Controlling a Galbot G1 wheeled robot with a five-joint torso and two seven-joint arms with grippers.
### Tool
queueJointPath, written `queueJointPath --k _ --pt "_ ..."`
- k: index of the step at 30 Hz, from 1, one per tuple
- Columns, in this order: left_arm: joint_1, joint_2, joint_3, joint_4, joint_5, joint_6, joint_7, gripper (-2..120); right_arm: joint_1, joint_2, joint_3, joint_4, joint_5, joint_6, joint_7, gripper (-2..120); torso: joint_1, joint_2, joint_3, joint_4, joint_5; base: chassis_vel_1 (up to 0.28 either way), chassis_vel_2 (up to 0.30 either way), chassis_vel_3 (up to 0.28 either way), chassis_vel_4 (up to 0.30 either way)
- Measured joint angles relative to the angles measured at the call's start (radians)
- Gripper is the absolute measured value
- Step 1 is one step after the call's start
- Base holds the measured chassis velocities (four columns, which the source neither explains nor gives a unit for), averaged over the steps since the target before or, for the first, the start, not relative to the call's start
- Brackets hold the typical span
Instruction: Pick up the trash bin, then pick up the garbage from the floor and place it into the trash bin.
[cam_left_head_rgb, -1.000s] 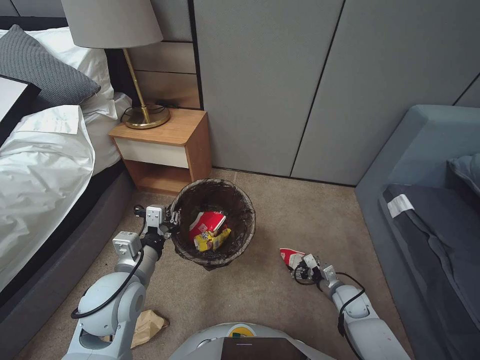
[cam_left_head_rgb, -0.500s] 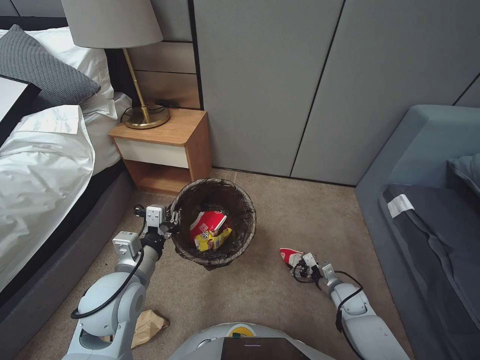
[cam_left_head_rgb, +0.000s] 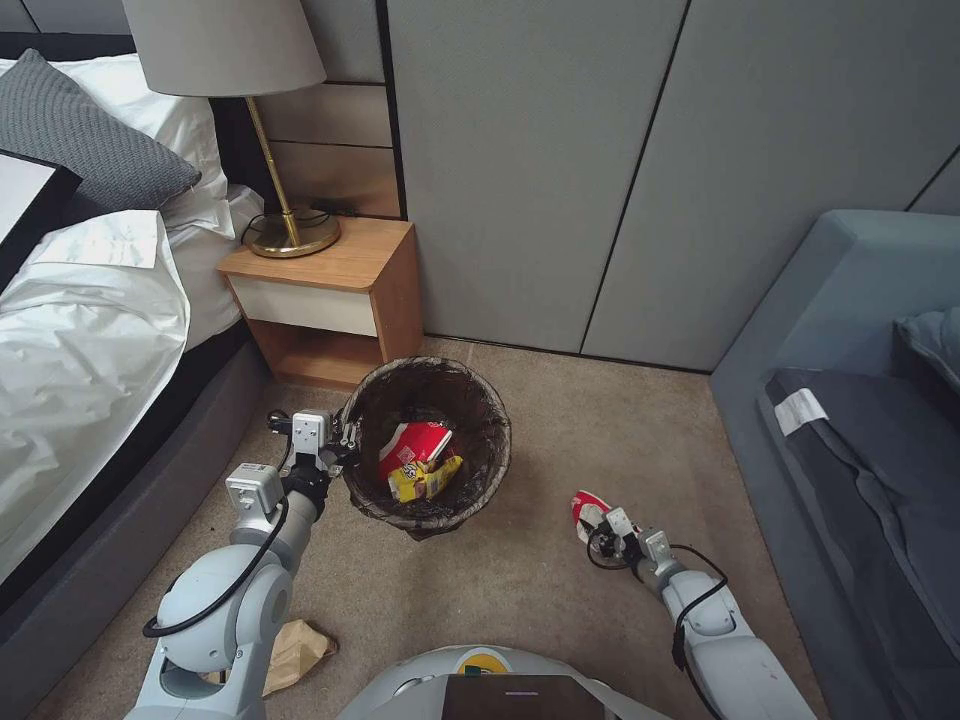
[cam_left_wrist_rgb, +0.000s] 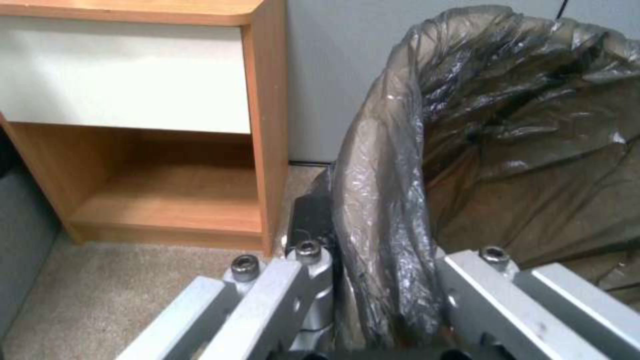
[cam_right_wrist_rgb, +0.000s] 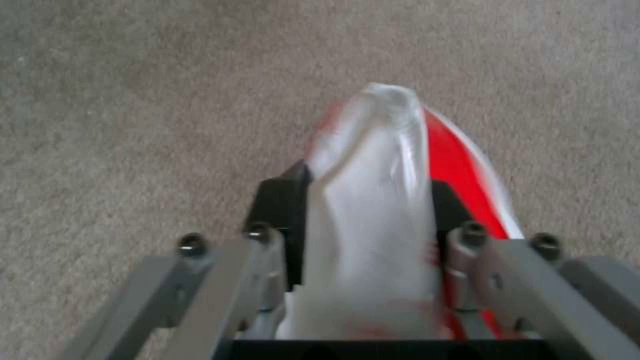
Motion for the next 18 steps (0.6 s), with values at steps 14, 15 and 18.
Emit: queueJointPath --k 14,15,18 --pt "0.002 0.001 0.0 -0.003 0.0 -0.004 0.002 7 -0.034 0.018 0.021 0.071 0.009 0.023 0.05 0 0.0 0.0 0.0 0.0 0.0 0.0 0.0 0.0 0.0" --pt "0.002 0.001 0.0 -0.003 0.0 -0.004 0.002 7 -0.034 0.018 0.021 0.071 0.009 0.023 0.05 0 0.0 0.0 0.0 0.0 0.0 0.0 0.0 0.0 0.0" --pt "0.002 0.001 0.0 -0.004 -0.001 -0.004 0.002 7 -0.052 0.017 0.037 0.132 0.026 0.028 0.057 0 0.0 0.0 0.0 -0.0001 0.0 0.0 0.0 0.0 0.0"
